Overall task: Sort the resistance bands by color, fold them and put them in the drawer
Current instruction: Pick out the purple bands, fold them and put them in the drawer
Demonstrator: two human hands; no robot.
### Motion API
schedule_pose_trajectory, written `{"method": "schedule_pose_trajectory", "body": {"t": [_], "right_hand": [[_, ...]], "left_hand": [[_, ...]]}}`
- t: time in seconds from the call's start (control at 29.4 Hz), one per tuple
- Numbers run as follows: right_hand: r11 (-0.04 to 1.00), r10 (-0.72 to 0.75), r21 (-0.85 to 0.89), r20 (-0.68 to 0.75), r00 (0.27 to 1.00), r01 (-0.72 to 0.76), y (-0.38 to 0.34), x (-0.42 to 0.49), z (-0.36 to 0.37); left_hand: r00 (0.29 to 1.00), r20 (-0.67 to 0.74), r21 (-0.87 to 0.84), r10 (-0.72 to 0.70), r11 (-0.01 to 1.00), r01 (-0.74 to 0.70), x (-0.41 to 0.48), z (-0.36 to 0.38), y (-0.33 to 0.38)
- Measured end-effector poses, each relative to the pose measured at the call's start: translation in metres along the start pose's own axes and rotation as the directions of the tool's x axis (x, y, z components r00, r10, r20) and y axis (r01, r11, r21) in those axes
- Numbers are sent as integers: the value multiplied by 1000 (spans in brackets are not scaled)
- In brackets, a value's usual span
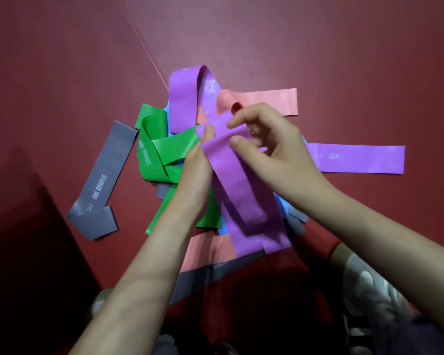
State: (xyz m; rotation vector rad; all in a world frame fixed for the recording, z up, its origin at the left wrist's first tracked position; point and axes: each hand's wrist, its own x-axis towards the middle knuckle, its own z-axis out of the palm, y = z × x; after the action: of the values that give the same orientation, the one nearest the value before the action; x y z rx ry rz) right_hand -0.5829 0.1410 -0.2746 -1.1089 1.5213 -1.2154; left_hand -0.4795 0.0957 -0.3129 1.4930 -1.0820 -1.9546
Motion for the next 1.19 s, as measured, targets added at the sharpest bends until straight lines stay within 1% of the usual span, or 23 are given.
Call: {"method": "schedule_pose_trajectory", "body": {"t": [0.07, 0.14, 0.2, 0.24, 0.31, 0.37, 0.44, 0.51, 0.58, 0.61, 0.68, 0.71, 0.75, 0.78, 0.82, 0.85, 0.88, 0.95, 0.99, 1.09, 1.12, 1.16, 1.19], "right_hand": [[999, 47, 10, -83, 995, -46, 5, 4, 4], [995, 95, 34, -175, 980, -91, 11, 8, 9], [993, 115, 11, -219, 969, -115, 15, 9, 14], [992, 117, -9, -235, 965, -123, 17, 9, 17], [990, 130, -23, -270, 954, -141, 18, 9, 20], [986, 167, 43, -284, 944, -161, 18, 9, 20], [983, 175, 104, -263, 949, -153, 19, 7, 18], [971, 215, 158, -259, 942, -178, 25, 5, 14], [941, 316, 215, -272, 909, -262, 32, 5, 6], [943, 327, 169, -294, 898, -288, 39, 5, 0], [937, 282, -119, -299, 911, -329, 57, 3, -16], [891, 276, -296, -251, 928, -345, 66, 2, -24], [821, 295, -457, -176, 939, -343, 74, -1, -31], [750, 330, -579, -91, 940, -319, 80, -3, -36], [702, 360, -653, -20, 933, -284, 84, -6, -40], [675, 376, -691, 21, 926, -258, 85, -7, -42], [668, 375, -700, 26, 927, -251, 84, -8, -42], [661, 339, -709, -11, 941, -247, 80, -9, -40], [632, 314, -741, -21, 949, -225, 78, -9, -39], [527, 272, -839, 15, 962, -136, 80, -9, -36], [524, 261, -842, 13, 965, -130, 81, -8, -35], [553, 243, -822, 4, 970, -135, 83, -6, -35], [609, 228, -780, -2, 974, -144, 84, -5, -34]], "left_hand": [[1000, 29, 6, 8, 1000, -8, -2, 4, 1], [998, 28, -96, -54, 994, 57, -6, 7, 4], [997, 11, -148, -82, 985, 83, -9, 7, 4], [997, 3, -122, -75, 990, 75, -9, 8, 3], [999, 27, 4, -28, 1000, 28, -11, 10, 4], [1000, 10, 99, 20, 995, -21, -12, 8, 4], [998, -20, 115, 58, 992, -55, -11, 7, 0], [997, -65, 90, 39, 995, -33, -13, 8, -2], [995, -97, 8, -22, 1000, 23, -14, 8, -2], [992, -121, -21, -46, 999, 43, -14, 7, -1], [982, -176, -51, -61, 997, 53, -12, 3, 3], [976, -208, -59, -59, 997, 47, -11, 1, 5], [971, -233, -65, -55, 997, 41, -10, -2, 6], [964, -261, -70, -55, 997, 38, -9, -4, 5], [958, -282, -83, -58, 996, 36, -9, -6, 4], [952, -300, -89, -54, 996, 29, -9, -7, 2], [950, -308, -96, -51, 995, 23, -10, -8, 1], [948, -314, -114, -53, 993, 18, -9, -10, -2], [947, -317, -121, -54, 992, 16, -10, -10, -3], [954, -294, -126, -55, 992, 18, -10, -6, -1], [958, -282, -117, -49, 993, 16, -11, -4, 0], [962, -269, -103, -41, 995, 14, -11, -2, 1], [965, -261, -86, -32, 996, 9, -11, -1, 1]]}}
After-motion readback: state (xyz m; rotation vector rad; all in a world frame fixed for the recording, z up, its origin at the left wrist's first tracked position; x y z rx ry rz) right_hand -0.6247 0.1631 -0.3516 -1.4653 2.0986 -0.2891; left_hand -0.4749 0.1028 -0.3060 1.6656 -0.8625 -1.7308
